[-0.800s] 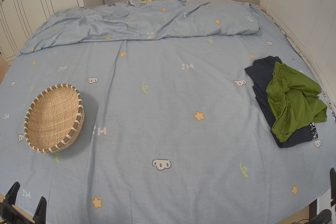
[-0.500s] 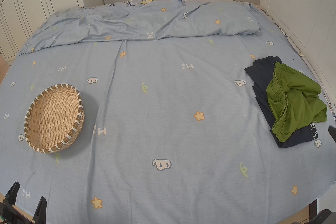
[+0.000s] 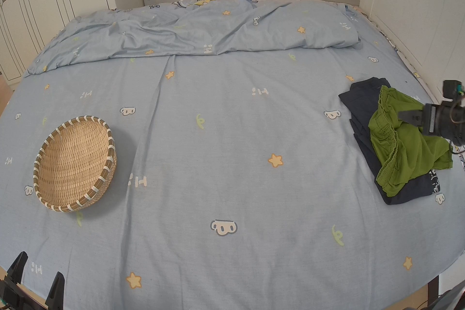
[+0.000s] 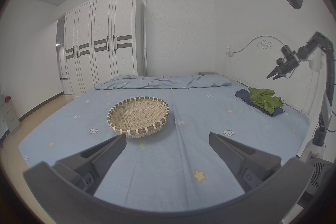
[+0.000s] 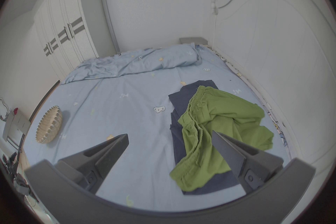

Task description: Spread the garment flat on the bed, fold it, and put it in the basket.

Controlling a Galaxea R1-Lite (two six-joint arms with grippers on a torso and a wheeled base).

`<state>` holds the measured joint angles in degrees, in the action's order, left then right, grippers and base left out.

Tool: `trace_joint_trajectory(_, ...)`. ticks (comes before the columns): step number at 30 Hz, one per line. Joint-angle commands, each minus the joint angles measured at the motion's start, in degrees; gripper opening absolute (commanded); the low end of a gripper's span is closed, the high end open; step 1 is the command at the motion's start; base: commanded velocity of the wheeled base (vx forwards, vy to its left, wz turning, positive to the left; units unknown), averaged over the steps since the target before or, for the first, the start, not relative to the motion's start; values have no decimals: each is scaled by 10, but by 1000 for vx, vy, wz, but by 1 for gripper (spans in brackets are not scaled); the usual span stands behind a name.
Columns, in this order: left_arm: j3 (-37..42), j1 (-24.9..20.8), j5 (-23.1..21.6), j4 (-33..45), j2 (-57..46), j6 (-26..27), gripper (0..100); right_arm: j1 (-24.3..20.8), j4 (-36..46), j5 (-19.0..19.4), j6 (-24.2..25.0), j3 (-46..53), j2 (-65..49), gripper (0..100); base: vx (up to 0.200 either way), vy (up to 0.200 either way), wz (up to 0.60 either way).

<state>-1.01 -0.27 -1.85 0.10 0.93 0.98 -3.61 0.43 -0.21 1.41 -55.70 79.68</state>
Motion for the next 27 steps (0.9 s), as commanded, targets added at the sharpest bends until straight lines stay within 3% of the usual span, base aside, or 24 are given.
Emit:
trace_joint_trajectory(1, 9, 0, 0, 0, -1, 0, 100, 33, -47, 0, 2, -178, 307, 100, 0, 0, 0)
trace_joint_trajectory(6, 9, 0, 0, 0, -2, 0, 100, 50, -107, 0, 0, -188, 357, 100, 0, 0, 0)
trace_joint_trajectory(14, 9, 0, 0, 0, -2, 0, 100, 69, -107, 6, 0, -211, 364, 100, 0, 0, 0)
trace_joint_trajectory(27, 9, 0, 0, 0, -2, 0, 100, 62, -100, 21, 2, -228, 375, 100, 0, 0, 0)
